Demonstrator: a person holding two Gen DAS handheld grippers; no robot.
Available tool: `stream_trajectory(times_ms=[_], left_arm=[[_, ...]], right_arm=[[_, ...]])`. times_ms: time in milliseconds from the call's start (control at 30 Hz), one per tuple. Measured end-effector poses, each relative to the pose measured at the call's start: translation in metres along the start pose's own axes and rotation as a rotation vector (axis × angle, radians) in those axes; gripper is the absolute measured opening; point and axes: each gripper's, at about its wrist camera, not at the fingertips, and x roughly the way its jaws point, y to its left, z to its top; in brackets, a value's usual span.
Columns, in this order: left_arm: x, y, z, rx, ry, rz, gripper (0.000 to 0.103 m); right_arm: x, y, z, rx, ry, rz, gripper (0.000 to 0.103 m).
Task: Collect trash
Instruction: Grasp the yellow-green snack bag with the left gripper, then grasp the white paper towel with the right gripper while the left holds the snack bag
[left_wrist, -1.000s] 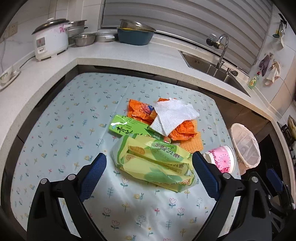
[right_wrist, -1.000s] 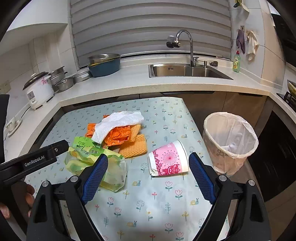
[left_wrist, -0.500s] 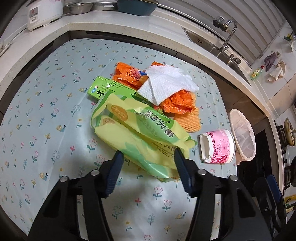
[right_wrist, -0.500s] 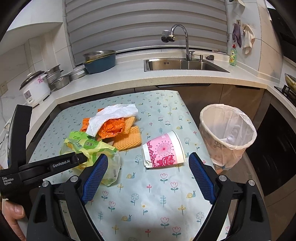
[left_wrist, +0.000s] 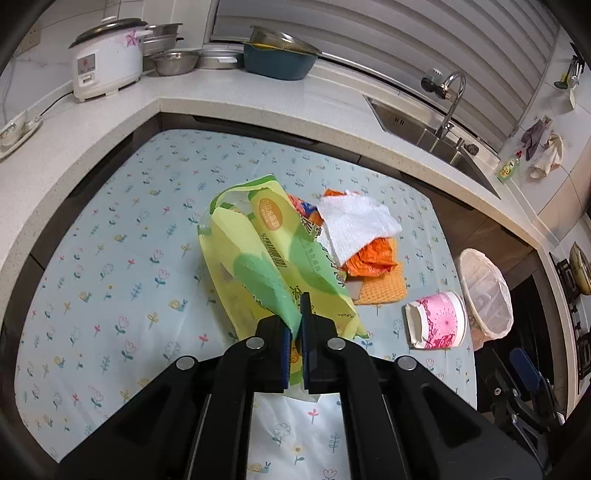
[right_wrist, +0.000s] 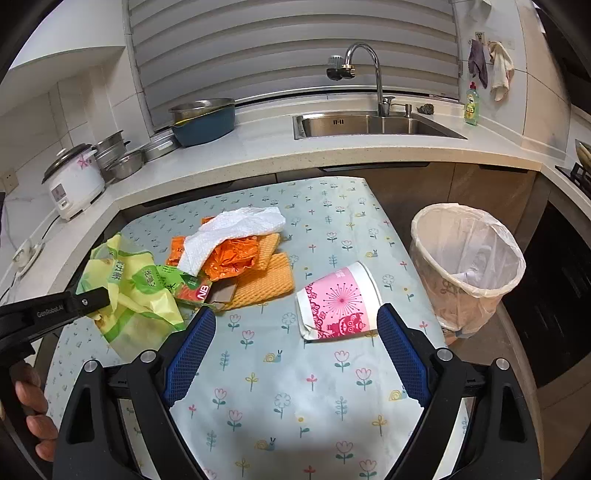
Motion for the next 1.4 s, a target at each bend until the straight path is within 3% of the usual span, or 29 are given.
stream_trajectory(times_ms=[500, 833, 1000, 1100, 1267, 1400], left_arm=[[-0.005, 0.041, 0.057, 0.007, -0.108, 0.044, 0.004], [0.020, 0.049, 0.077, 0.040, -0.116, 0.048, 0.004], [0.034, 0.054, 0.083, 0.041, -0.105, 0.044, 0.004], [0.041, 0.055, 0.086, 0.038, -0.098, 0.040, 0.004], [0.048, 0.051, 0.085, 0.044, -0.090, 0.034, 0.004], [0.046, 0.044, 0.086, 0.050, -0.092, 0.028, 0.004]], right_arm=[[0.053, 0.062, 0.036, -0.045, 0.001, 0.078, 0.081], [0.125, 0.092, 0.032, -0.058, 0.123, 0.109, 0.052], [0.151, 0.099, 0.026, -0.051, 0.160, 0.120, 0.044], [0.158, 0.102, 0.026, -0.050, 0.170, 0.125, 0.034], [0.157, 0.102, 0.028, -0.049, 0.153, 0.142, 0.006], [0.140, 0.097, 0.035, -0.043, 0.105, 0.154, 0.003]])
